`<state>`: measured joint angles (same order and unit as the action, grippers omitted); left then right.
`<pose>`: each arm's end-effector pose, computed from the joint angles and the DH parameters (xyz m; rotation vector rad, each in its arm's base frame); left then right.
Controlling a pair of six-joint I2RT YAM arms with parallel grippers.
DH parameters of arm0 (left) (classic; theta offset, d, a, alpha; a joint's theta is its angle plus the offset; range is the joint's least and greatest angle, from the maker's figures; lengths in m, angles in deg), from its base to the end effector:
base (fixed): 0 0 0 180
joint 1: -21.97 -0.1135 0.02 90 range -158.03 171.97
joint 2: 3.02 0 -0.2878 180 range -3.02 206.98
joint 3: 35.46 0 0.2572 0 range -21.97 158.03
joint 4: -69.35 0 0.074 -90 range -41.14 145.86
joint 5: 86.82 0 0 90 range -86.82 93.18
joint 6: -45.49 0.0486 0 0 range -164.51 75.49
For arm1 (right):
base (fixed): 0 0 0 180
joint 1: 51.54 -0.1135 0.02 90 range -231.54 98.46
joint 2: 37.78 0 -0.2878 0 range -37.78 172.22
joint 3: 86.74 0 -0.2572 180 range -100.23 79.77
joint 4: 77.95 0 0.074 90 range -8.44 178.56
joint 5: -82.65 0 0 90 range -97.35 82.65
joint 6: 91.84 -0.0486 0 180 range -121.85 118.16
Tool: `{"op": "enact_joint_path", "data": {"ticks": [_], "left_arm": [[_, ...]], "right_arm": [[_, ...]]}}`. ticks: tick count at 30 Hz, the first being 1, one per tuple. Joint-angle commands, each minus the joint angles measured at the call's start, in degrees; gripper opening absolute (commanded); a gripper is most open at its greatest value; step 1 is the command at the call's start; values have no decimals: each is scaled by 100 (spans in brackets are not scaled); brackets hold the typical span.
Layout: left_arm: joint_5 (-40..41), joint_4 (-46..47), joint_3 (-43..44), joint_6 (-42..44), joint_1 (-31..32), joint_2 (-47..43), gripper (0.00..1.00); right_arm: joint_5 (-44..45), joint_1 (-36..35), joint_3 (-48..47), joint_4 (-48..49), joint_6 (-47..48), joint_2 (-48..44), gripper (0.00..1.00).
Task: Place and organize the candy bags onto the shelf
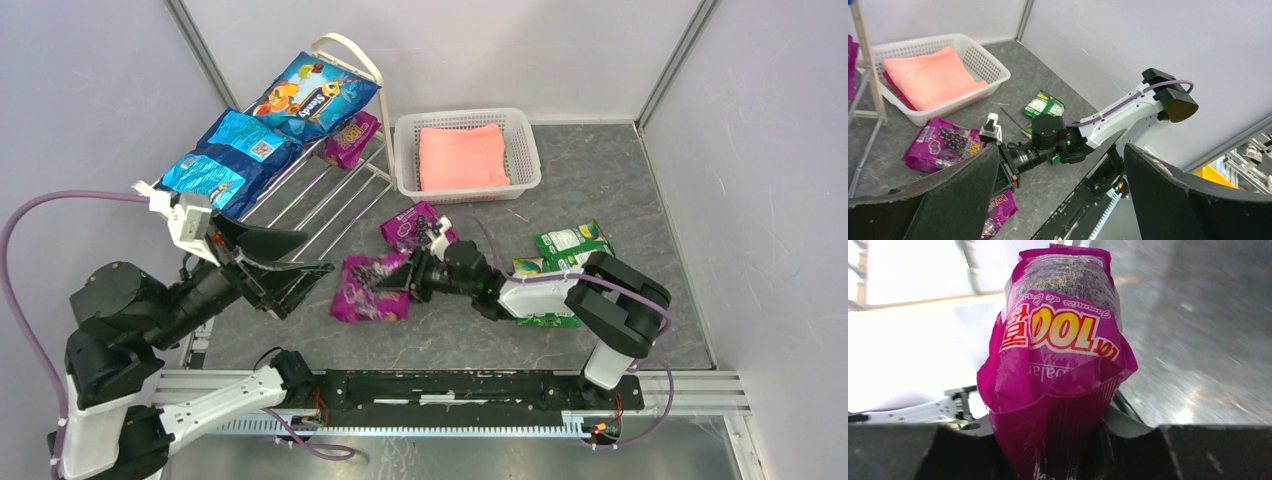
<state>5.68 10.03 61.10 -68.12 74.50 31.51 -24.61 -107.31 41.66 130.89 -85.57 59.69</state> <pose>0.0175 -0.0193 0.5096 0.3672 1.5718 -1.0155 0.1859 0.2988 0.1790 0.3135 2.3573 1.7638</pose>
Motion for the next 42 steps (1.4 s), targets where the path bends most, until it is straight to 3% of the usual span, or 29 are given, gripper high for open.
{"op": "enact_joint_path", "data": {"ticks": [1, 9, 30, 42], "left_arm": [[213, -225, 292, 551, 11, -55, 100], [398, -645, 991, 932, 11, -58, 100], [233, -777, 1154, 891, 11, -635, 100], [-74, -641, 992, 771, 10, -708, 100]], "right_arm": [[396, -21, -1290, 305, -36, -296, 35], [1120, -52, -2978, -22, 80, 202, 35], [3652, -311, -7779, -991, 480, 3400, 35], [4270, -410, -8859, -920, 469, 4271, 35]]}}
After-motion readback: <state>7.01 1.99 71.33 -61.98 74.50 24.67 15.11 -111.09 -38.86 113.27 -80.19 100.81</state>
